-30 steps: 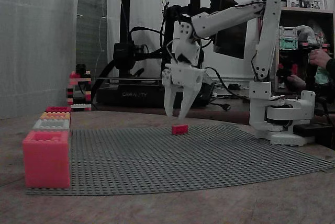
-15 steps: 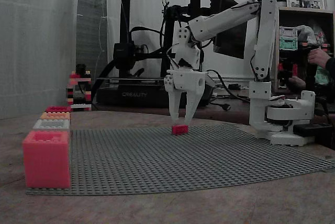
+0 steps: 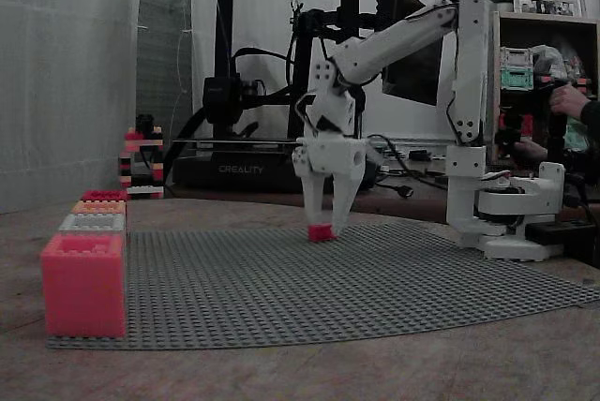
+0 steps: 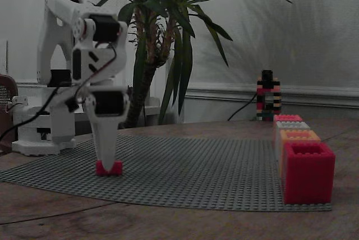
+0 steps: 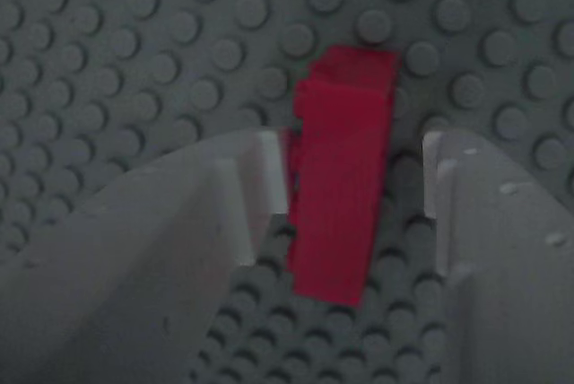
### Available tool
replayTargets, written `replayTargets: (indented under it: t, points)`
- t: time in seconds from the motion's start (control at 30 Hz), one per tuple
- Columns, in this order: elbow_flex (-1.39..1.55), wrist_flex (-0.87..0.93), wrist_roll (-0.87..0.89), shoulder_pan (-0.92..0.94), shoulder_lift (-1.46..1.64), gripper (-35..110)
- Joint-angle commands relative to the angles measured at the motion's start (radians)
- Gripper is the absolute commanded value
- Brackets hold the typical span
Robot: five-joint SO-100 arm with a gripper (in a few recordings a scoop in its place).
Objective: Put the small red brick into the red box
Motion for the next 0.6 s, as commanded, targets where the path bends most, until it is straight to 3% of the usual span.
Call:
replayTargets:
  t: [0.0, 0.07, 0.23, 0.57]
  points:
    - [-0.057, 0.002, 0.014, 0.012, 0.008, 8]
    - [-0.066, -0.002, 0.021, 0.012, 0.003, 0]
    - [-0.173, 0.017, 0.06, -0.015, 0.009, 0]
    - [-0.865, -0.02, -0.087, -0.229, -0.225, 0]
